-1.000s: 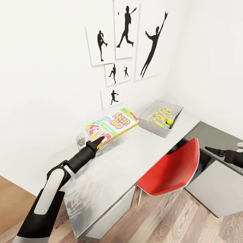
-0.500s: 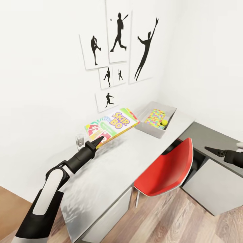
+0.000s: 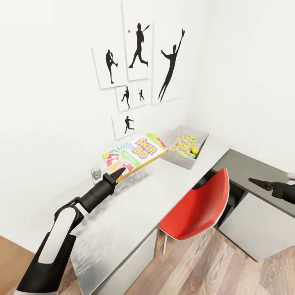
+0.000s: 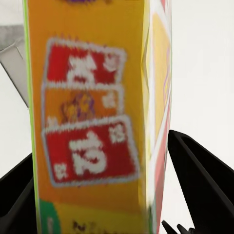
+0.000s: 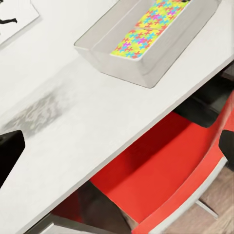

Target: Put all the toys in the child's room - the three board games (two on the bed and one on the table), the two jigsaw puzzles on the table, and the tennis ball on the table - inside the toy box on the table in the child's room.

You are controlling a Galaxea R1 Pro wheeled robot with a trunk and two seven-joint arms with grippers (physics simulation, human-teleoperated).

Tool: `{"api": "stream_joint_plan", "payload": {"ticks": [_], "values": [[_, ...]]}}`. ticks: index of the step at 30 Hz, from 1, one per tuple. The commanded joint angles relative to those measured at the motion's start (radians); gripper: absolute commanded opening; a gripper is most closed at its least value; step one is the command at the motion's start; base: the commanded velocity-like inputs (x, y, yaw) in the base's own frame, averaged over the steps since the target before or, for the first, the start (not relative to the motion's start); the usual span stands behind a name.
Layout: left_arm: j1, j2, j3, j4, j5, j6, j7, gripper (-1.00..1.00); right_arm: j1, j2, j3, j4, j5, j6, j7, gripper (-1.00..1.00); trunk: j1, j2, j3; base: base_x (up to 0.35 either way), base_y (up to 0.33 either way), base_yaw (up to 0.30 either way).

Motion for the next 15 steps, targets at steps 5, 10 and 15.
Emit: {"api": "stream_joint_plan", "payload": {"ticks": [5,10,15], "values": [[0.005,0.002,0.001,0.000,0.002,0.002,-0.044,-1.00,-0.001,0.000,-0.001,-0.001,0.006,0.007,0.007,1.00,0.001,-0.002,0.006,0.000,0.000,-0.074],[0.022,0.011,0.017,0.000,0.001,0.001,-0.128,-1.00,0.000,0.000,-0.001,-0.001,0.006,0.007,0.007,1.00,0.001,-0.002,0.014,0.000,0.000,-0.073],[0.031,0.020,0.031,0.000,0.001,0.001,-0.162,-1.00,0.000,0.000,-0.001,-0.001,0.006,0.007,0.007,1.00,0.001,-0.002,0.022,0.000,0.000,-0.072]]}}
